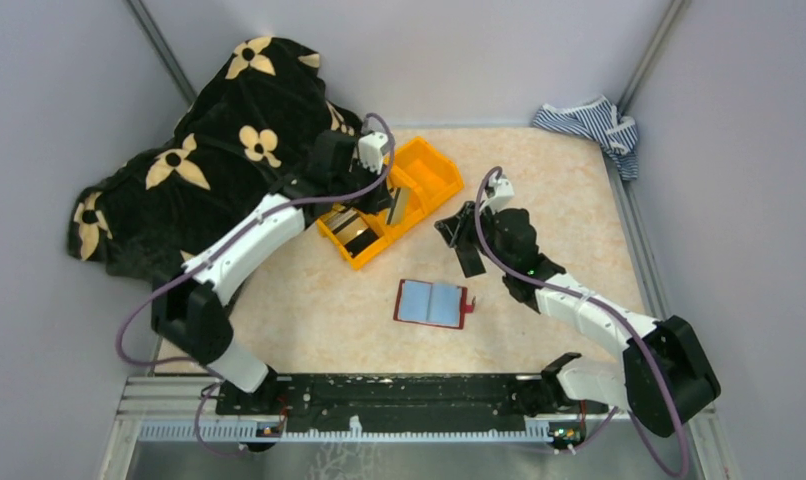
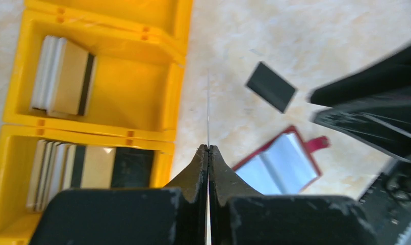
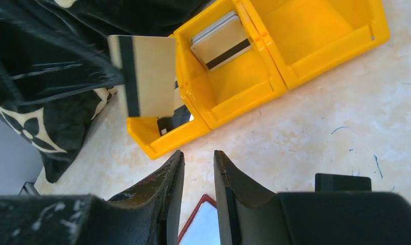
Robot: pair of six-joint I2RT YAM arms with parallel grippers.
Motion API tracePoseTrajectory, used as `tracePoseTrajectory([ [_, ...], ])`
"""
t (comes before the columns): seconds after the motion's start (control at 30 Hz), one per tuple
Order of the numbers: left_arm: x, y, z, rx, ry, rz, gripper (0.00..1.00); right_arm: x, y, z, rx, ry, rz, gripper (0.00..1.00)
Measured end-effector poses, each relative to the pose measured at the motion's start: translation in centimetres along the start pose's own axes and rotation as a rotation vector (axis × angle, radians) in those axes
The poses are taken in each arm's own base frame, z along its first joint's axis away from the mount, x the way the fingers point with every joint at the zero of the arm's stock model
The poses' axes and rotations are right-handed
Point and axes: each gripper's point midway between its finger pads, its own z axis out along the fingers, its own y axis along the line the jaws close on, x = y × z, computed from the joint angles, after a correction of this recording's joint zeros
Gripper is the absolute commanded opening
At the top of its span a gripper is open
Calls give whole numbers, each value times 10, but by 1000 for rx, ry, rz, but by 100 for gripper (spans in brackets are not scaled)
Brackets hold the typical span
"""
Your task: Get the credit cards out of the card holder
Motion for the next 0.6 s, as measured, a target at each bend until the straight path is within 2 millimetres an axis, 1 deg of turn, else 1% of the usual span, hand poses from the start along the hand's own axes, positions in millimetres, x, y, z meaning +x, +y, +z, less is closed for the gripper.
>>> tracePoseTrajectory([
  [0.13,18,37,27,-115,127,53,0,2,-6,-1,-3,11,5,25],
  [0.23,27,55,41,-159,187,96,0,12,-9,-3,-11,34,9,23],
  [0.37,19,71,52,-193,190,168,0,30,-14,-5,-19,75,22,23],
  [0.5,6,84,54,-215,163,206,0,58,-24,-6,-15,130,57,22],
  [0.6,1,95,55,-226,150,227,0,78,-31,-9,-6,172,84,21],
])
